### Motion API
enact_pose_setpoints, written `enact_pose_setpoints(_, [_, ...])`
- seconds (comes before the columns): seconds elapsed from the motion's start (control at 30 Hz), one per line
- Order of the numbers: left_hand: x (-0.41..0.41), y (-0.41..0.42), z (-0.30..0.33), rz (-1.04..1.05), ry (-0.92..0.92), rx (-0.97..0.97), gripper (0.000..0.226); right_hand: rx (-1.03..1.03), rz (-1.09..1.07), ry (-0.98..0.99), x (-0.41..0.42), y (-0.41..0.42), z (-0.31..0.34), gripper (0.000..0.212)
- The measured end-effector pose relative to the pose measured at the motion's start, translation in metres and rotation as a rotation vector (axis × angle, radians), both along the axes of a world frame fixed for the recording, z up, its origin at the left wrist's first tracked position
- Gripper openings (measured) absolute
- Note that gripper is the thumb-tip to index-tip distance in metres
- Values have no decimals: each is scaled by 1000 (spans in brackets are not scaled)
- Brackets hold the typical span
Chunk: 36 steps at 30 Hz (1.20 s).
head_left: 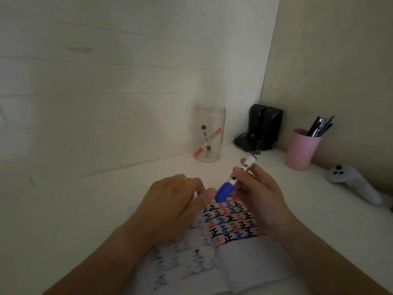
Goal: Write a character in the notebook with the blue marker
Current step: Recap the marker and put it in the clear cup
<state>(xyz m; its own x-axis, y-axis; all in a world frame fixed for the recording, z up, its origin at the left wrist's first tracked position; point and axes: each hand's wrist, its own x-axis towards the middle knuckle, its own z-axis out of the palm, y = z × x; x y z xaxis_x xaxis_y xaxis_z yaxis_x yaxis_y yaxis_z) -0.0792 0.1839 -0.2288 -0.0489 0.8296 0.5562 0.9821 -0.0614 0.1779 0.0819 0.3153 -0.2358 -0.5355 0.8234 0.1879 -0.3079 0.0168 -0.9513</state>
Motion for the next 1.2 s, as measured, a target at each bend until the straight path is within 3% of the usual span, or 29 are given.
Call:
enact_pose_setpoints(0.13, [-26,8,-15,155,-28,-58,45,77,78,-281,10,16,-12,53])
enact_pose_setpoints(0.23, [-37,12,-28,177,-74,-176,58,286,72,-471,4,12,-11,55])
enact_pose_setpoints(0.37, [-39,11,-28,173,-88,-179,60,489,-27,-681,-18,11,8,60])
enact_pose_setpoints(0.47, [-41,10,-27,165,-84,-176,61,659,-150,-618,-46,20,60,58])
enact_pose_setpoints(0.6, [-42,10,-29,173,-96,-175,60,839,-464,-366,-86,42,143,55])
enact_pose_setpoints(0.73, [-43,12,-31,185,-98,-159,57,986,-721,-218,-116,76,177,50])
enact_pose_setpoints(0.87, [-43,13,-32,189,-89,-135,56,1103,-772,-413,-138,103,160,37])
enact_pose_setpoints(1.03, [-45,15,-34,192,-73,-129,55,1097,-634,-733,-152,121,123,26])
enact_pose_setpoints(1.2, [-46,17,-39,191,-68,-114,57,1052,-614,-802,-156,127,113,29])
